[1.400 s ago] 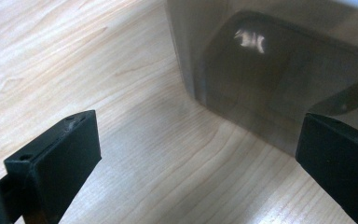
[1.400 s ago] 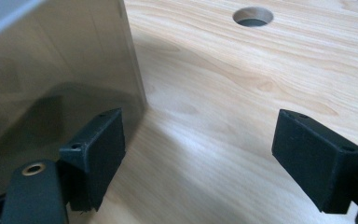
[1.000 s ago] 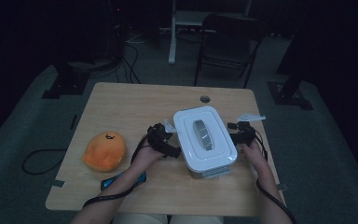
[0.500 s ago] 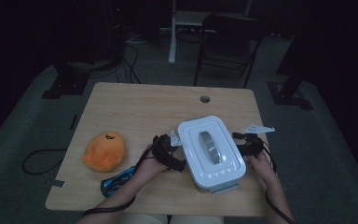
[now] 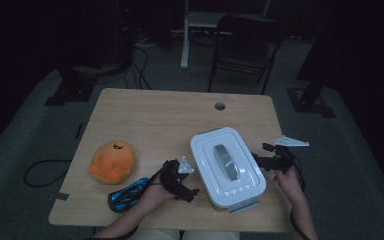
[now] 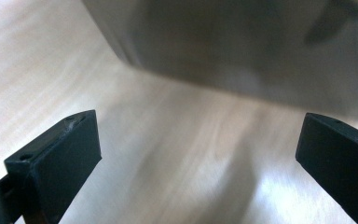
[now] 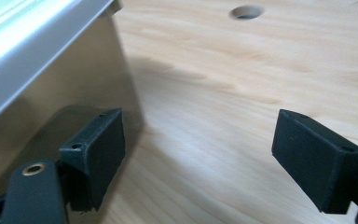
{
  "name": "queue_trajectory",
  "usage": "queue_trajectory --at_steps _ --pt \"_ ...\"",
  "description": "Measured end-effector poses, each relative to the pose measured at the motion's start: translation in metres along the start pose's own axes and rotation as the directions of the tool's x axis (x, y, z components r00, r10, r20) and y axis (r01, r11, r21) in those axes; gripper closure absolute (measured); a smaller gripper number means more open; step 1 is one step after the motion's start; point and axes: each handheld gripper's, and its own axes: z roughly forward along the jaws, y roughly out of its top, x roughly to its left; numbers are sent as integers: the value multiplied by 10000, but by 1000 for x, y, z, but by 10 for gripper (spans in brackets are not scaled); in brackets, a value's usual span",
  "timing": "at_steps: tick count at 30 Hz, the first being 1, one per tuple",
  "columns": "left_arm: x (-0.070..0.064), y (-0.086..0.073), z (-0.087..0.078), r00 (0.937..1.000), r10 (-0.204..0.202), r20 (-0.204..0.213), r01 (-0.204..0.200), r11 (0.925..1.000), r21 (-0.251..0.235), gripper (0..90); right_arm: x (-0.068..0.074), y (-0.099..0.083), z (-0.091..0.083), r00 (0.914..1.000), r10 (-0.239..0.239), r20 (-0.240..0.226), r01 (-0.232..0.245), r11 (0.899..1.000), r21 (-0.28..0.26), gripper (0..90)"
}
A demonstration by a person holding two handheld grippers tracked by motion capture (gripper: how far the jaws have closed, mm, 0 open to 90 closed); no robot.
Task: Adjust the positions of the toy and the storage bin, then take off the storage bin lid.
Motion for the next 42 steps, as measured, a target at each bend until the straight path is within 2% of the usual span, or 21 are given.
queue_trajectory --at_steps 2,4,6,9,12,14,17,19,23,26,29,31,33,35,36,42 --pt "-3 -6 2 10000 33 14 -33 10000 14 5 -2 2 -7 10000 71 47 -71 9998 -159 153" --pt "-5 -10 3 9999 25 112 -25 10000 16 5 -2 6 -16 9991 204 361 -194 9994 -275 152" --pt "-6 -14 4 9999 47 147 -48 10000 21 5 -2 11 -25 9984 510 232 -499 9977 -463 139" --pt "-6 -20 5 9999 13 171 -14 10000 43 6 4 21 -40 9978 667 65 -658 9937 -904 135" --pt "-4 -23 6 9997 -29 240 29 10000 29 5 19 31 -55 9983 478 328 -440 9929 -1102 130" --pt "-4 -24 8 9999 116 119 -116 9999 31 6 33 37 -64 9990 234 387 -186 9925 -1205 125" --pt "-4 -26 9 9997 202 140 -204 9997 126 5 54 42 -75 9985 1 550 61 9935 -1134 119" --pt "-4 -27 10 9996 266 109 -268 9995 136 5 68 45 -81 9992 -65 407 107 9946 -1036 119" --pt "-2 -30 11 9993 200 307 -199 9998 -49 5 95 45 -94 9999 -117 55 123 9937 -1115 117" --pt "-1 -31 11 9990 270 368 -265 9995 -144 5 113 43 -96 9999 -64 -124 52 9957 -928 117" --pt "0 -32 11 9988 315 376 -305 9992 -273 5 129 39 -91 9999 -170 -19 169 9987 -477 122" --pt "-1 -33 12 9993 223 315 -208 9986 -480 5 135 37 -86 9999 -160 -47 158 9995 -285 134" --pt "-2 -34 14 9998 71 198 -57 9974 -719 4 139 35 -82 9998 -192 114 193 9997 -118 145" --pt "-3 -34 14 9999 9 160 2 9974 -714 5 143 34 -77 9994 -326 77 325 9994 71 170" --pt "-3 -34 14 9999 -3 154 14 9974 -714 5 145 33 -74 9988 -428 237 425 9990 122 172" --pt "-3 -34 14 9999 -26 138 35 9974 -726 5 155 31 -62 9955 -778 533 755 9962 440 209"
